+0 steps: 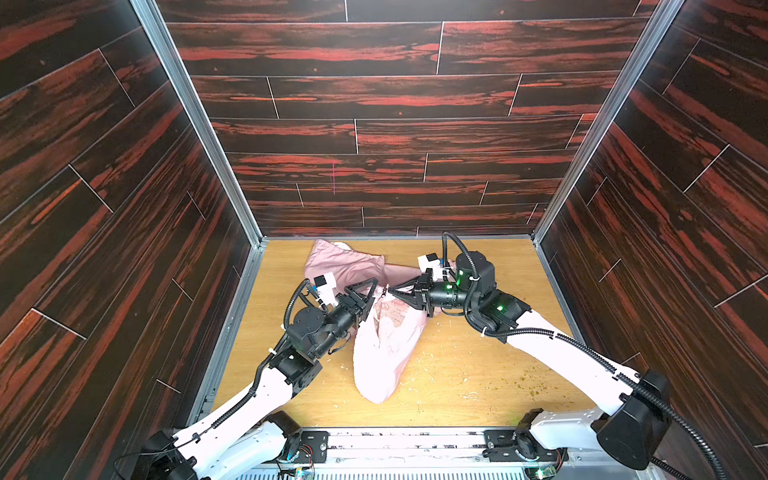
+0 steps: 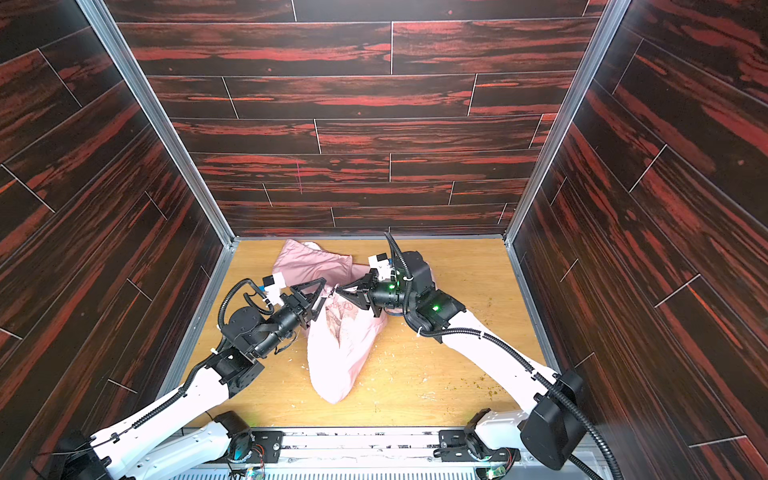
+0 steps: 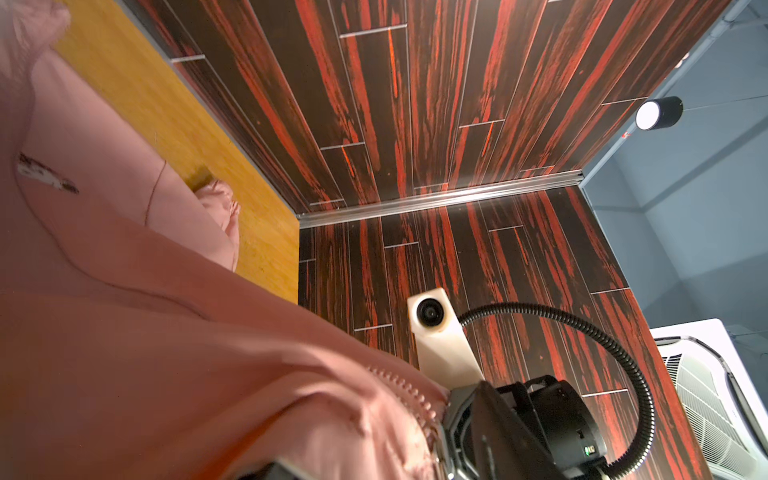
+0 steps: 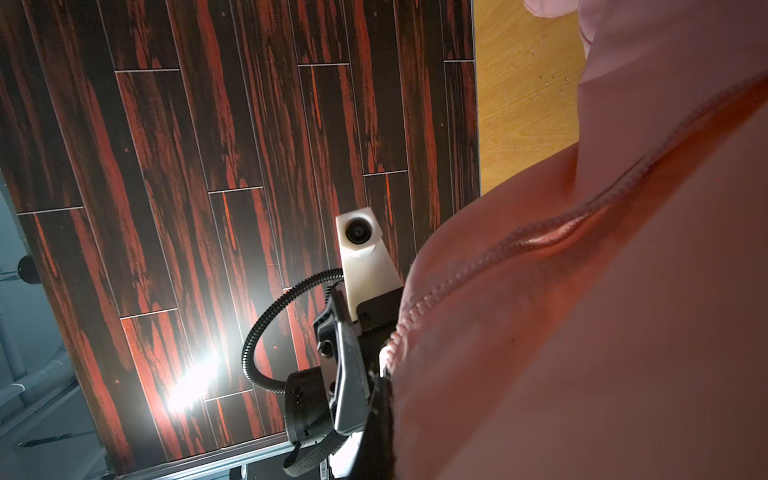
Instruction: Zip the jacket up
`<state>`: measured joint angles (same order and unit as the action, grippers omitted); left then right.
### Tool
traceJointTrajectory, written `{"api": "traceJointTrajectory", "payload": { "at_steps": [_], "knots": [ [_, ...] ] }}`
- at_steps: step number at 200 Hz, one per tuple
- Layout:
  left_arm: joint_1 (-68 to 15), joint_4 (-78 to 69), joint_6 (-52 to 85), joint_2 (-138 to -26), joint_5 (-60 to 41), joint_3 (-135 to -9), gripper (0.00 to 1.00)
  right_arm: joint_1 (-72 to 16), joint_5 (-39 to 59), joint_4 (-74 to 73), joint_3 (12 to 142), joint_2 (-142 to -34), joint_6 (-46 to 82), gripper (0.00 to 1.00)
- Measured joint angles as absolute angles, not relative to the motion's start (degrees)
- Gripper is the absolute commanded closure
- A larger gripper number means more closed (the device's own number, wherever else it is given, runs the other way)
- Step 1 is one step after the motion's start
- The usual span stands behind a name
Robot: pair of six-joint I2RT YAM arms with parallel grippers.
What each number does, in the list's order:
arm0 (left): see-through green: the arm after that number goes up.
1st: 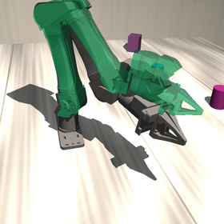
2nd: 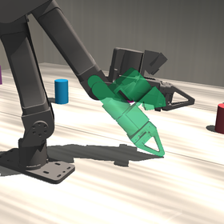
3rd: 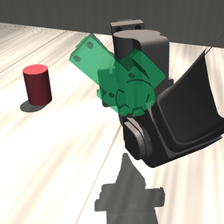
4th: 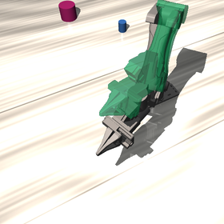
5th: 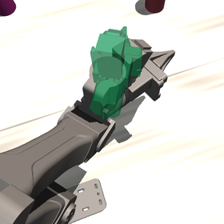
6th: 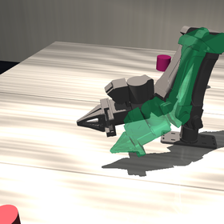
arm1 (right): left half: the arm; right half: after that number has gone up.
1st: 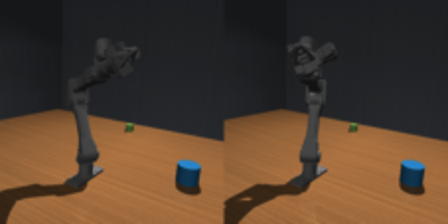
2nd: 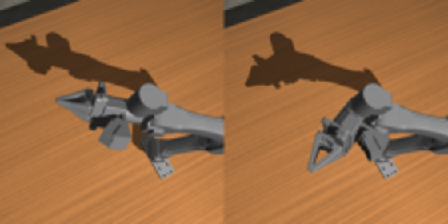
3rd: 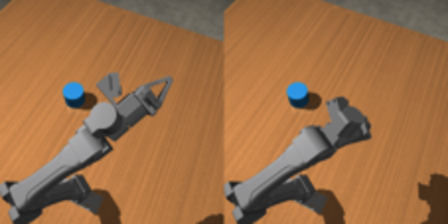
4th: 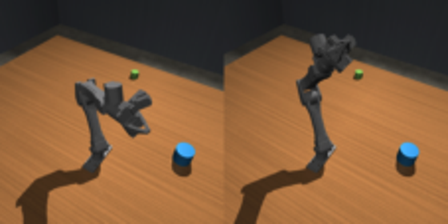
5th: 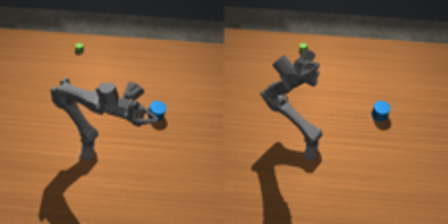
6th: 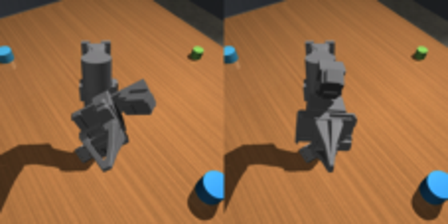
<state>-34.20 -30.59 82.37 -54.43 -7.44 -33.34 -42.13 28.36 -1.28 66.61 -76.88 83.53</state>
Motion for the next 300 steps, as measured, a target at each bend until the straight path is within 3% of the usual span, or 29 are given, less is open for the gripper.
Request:
{"api": "traceJointTrajectory", "payload": {
  "at_steps": [44, 81, 120, 189, 300],
  "knots": [
    [-34.30, -30.96, 84.01, -57.89, -10.17, -34.17, 0.43, -42.13, 28.34, -1.23, 66.61, -76.88, 83.50, 1.00],
    [-34.41, -32.03, 85.27, -58.61, -10.48, -34.30, 0.51, -42.15, 28.34, -1.13, 66.61, -76.88, 83.35, 1.00],
    [-34.41, -33.28, 86.02, -58.87, -10.24, -34.30, 0.65, -42.22, 28.34, -1.06, 66.61, -76.88, 83.33, 1.00],
    [-34.61, -35.97, 86.28, -59.72, -9.80, -34.30, 1.00, -42.87, 28.10, -0.54, 66.61, -76.88, 83.35, 1.00],
    [-35.00, -26.09, 75.68, -57.10, -7.05, -38.87, 1.00, -43.11, 27.92, 2.09, 66.70, -76.88, 83.96, 1.00]
  ]
}}
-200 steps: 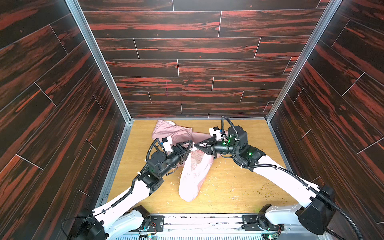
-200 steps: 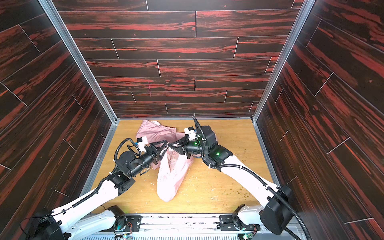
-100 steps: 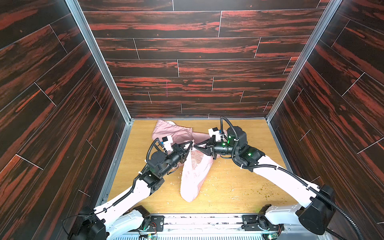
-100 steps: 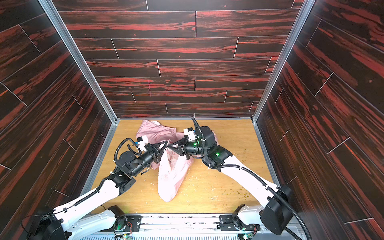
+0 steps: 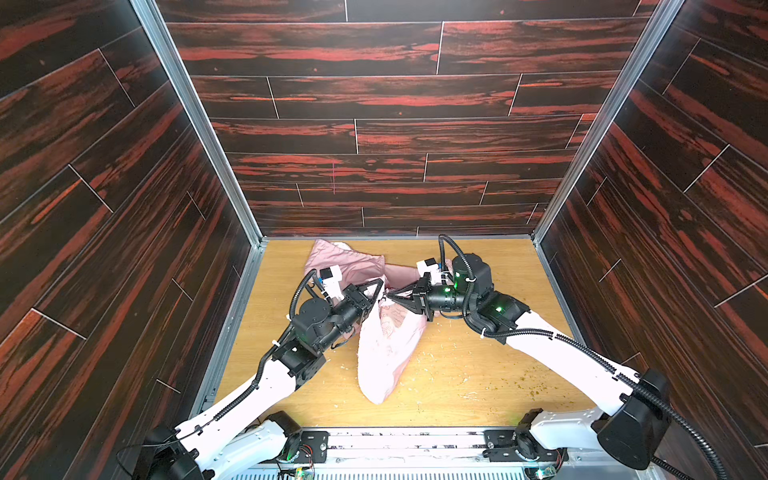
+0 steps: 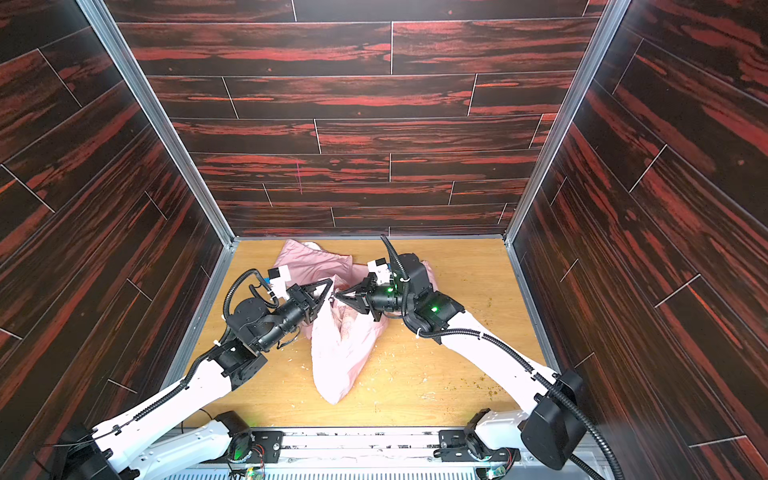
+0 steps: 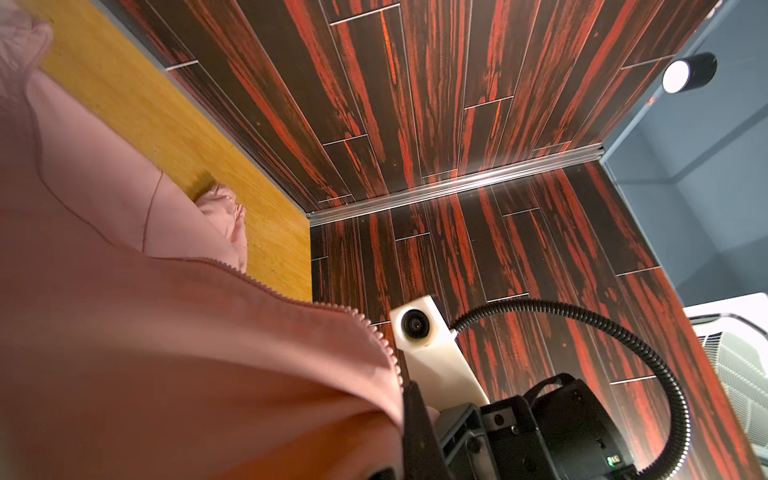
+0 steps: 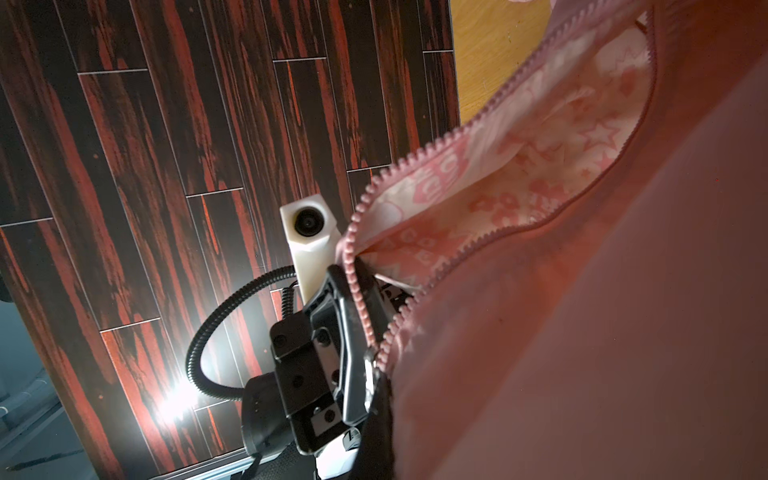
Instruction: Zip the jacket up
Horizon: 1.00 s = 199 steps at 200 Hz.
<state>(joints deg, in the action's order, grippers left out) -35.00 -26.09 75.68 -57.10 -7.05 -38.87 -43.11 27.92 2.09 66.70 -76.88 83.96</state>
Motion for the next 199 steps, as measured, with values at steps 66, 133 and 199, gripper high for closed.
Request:
{"api": "traceJointTrajectory", "payload": {
  "at_steps": [66, 133, 199],
  "knots": [
    [-35.05, -26.72, 74.00, -58.81, -7.01, -38.92, 1.00, -43.03, 27.83, 1.08, 67.11, -76.93, 85.06, 1.00],
    [-35.31, -28.34, 74.85, -59.42, -4.38, -38.92, 1.00, -43.13, 27.40, 1.91, 68.12, -78.02, 84.23, 1.00],
    [-35.33, -28.53, 74.76, -61.17, -3.11, -39.22, 1.00, -43.44, 26.20, 3.53, 70.43, -79.59, 82.78, 1.00]
  ]
}}
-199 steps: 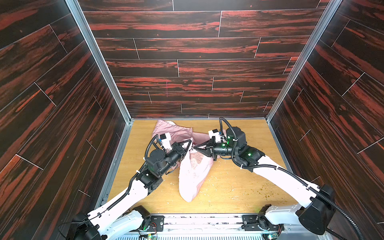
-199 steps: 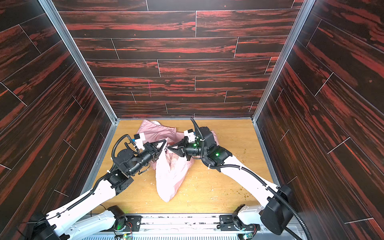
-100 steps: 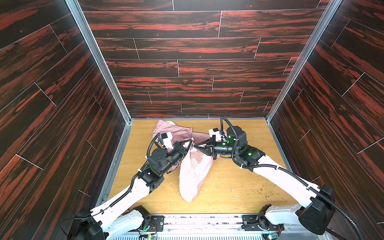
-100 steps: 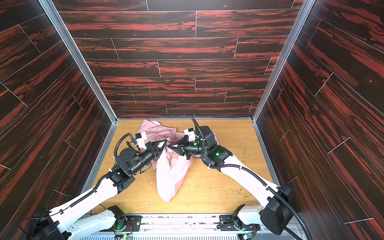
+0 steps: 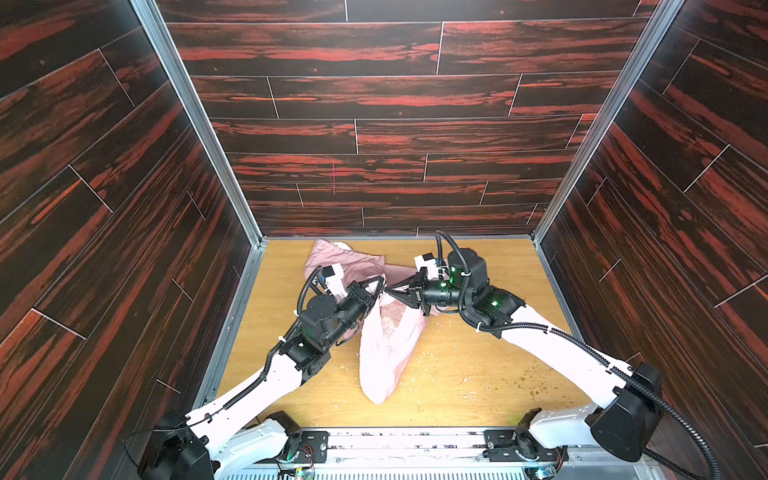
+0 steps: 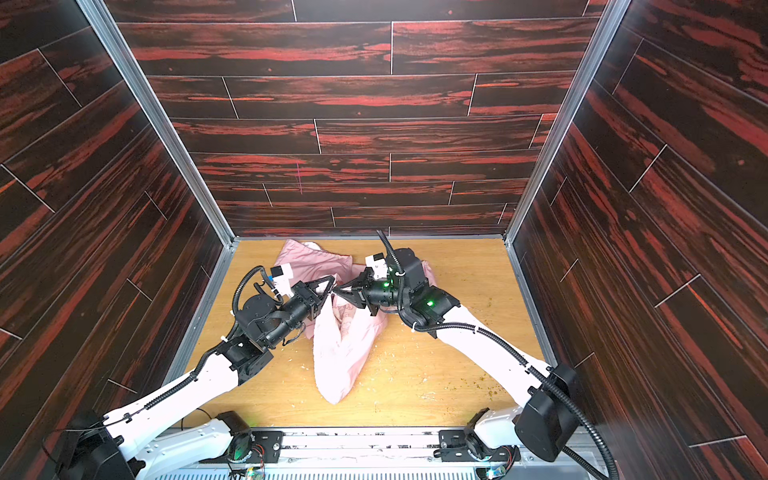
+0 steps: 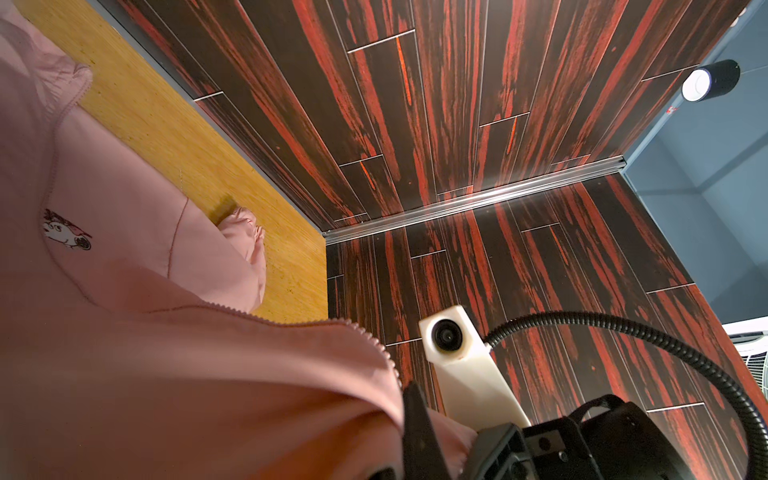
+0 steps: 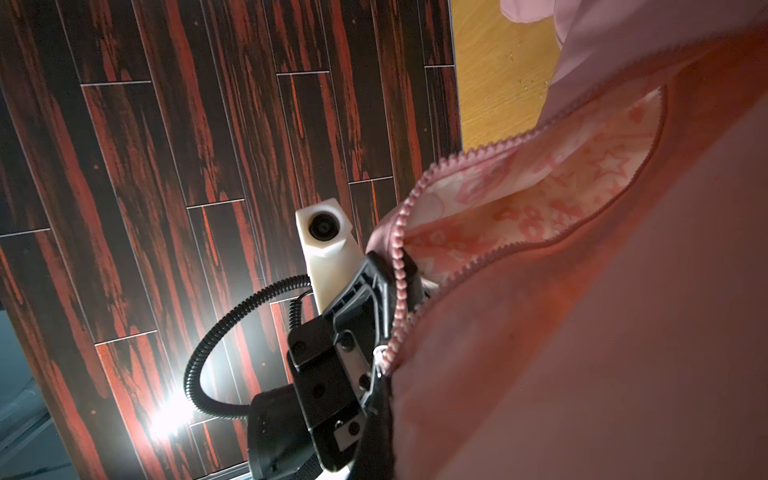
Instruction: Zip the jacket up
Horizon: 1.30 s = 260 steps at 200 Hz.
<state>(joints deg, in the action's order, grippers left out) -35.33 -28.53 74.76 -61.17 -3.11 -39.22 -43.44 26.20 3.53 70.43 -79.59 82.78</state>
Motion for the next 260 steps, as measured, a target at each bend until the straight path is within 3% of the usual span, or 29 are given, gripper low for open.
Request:
{"api": "traceJointTrajectory", "payload": {
  "at_steps": [169, 218, 260],
  "knots": [
    [-35.07, -26.94, 74.85, -63.02, -1.34, -40.32, 1.00, -44.82, 21.85, 10.31, 74.41, -81.71, 77.25, 1.00],
    [-34.33, -26.26, 78.28, -62.89, -3.27, -40.29, 0.58, -41.74, 29.30, 11.29, 74.06, -81.71, 77.28, 1.00],
    [-34.98, -24.49, 80.66, -60.99, -4.97, -38.41, 0.50, -38.74, 32.88, 11.77, 73.63, -81.71, 77.25, 1.00]
  ]
}}
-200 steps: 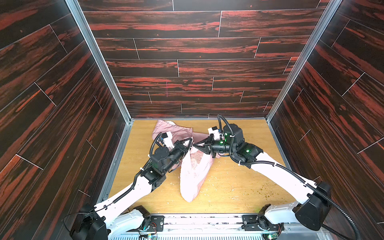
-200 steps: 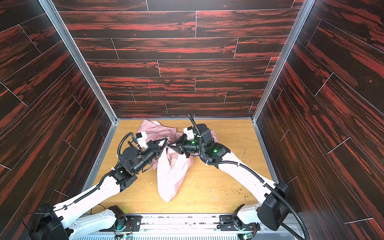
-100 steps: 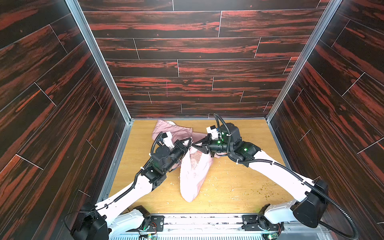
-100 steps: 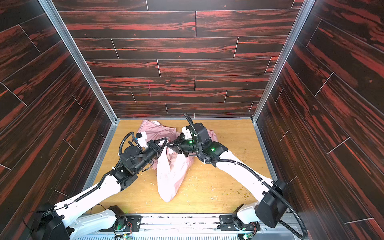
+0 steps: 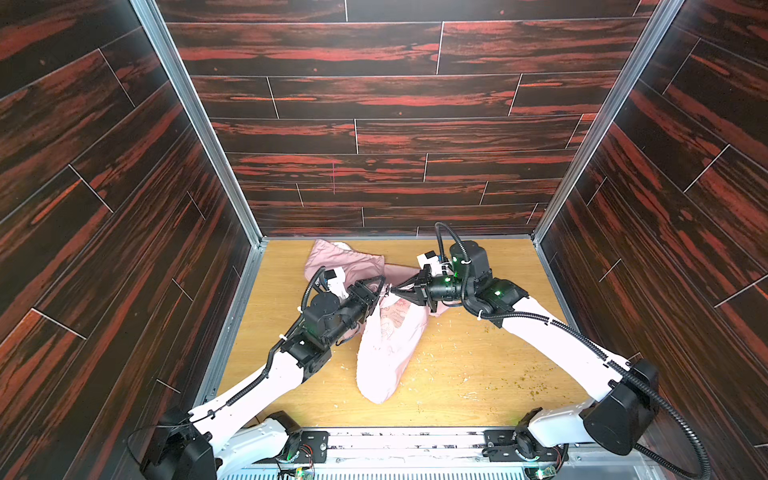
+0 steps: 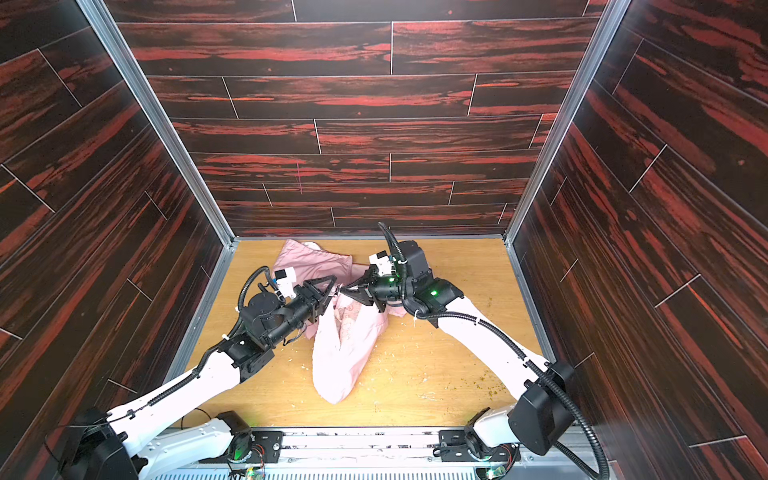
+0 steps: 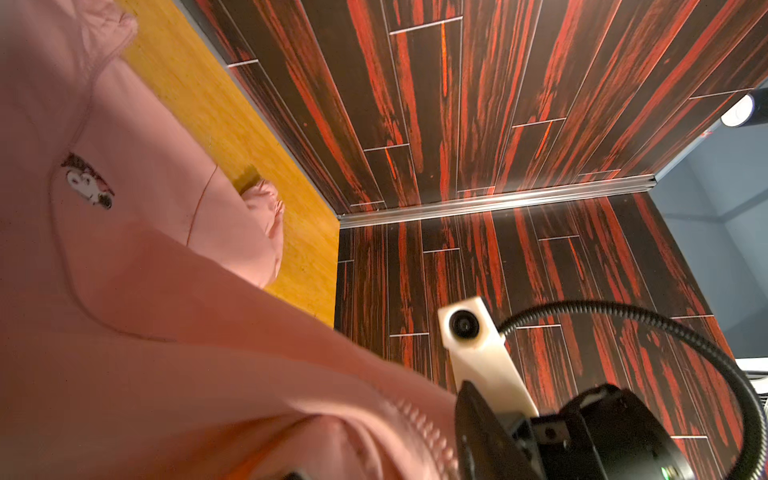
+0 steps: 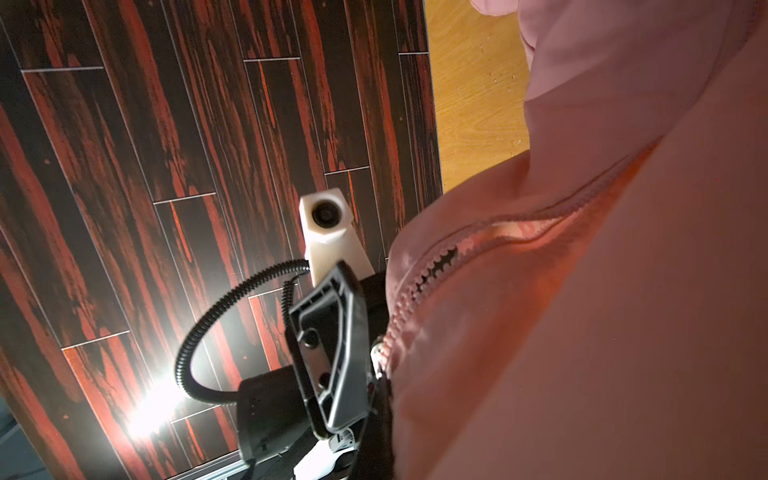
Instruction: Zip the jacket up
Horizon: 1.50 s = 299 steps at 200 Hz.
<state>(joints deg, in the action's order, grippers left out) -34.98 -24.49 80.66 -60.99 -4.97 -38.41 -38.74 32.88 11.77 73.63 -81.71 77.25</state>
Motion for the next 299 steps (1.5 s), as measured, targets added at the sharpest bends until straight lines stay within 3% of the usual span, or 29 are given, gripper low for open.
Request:
{"api": "traceJointTrajectory", "payload": {
  "at_steps": [75, 120, 157, 171, 188, 205, 243, 299],
  "knots": [
    [-38.09, -22.96, 82.78, -54.96, -4.86, -31.66, 0.57, -38.72, 34.35, 12.03, 68.20, -81.60, 77.76, 1.00],
    [-38.59, -19.77, 85.93, -52.58, -5.91, -29.54, 0.43, -38.44, 34.30, 11.92, 68.20, -81.60, 77.69, 1.00],
    [-38.59, -13.10, 88.16, -46.72, -5.52, -29.26, 0.43, -38.13, 34.24, 12.03, 68.23, -81.62, 77.21, 1.00],
    [-38.59, -10.28, 88.68, -45.01, -5.85, -29.50, 0.49, -38.13, 34.20, 12.08, 68.31, -81.65, 76.90, 1.00],
    [-38.57, -7.09, 89.84, -44.66, -7.84, -30.48, 0.73, -38.13, 34.02, 12.32, 68.69, -81.71, 76.58, 1.00],
    [-38.59, -5.39, 89.58, -46.39, -11.40, -31.86, 0.80, -38.13, 33.91, 12.51, 69.12, -81.78, 76.20, 1.00],
    [-38.94, -2.68, 88.33, -56.66, -20.27, -40.14, 0.84, -38.11, 33.82, 12.69, 69.80, -82.28, 75.92, 1.00],
    [-39.29, -5.23, 87.66, -62.92, -22.46, -45.89, 0.89, -38.11, 33.50, 13.34, 69.80, -82.30, 75.61, 1.00]
  ]
}}
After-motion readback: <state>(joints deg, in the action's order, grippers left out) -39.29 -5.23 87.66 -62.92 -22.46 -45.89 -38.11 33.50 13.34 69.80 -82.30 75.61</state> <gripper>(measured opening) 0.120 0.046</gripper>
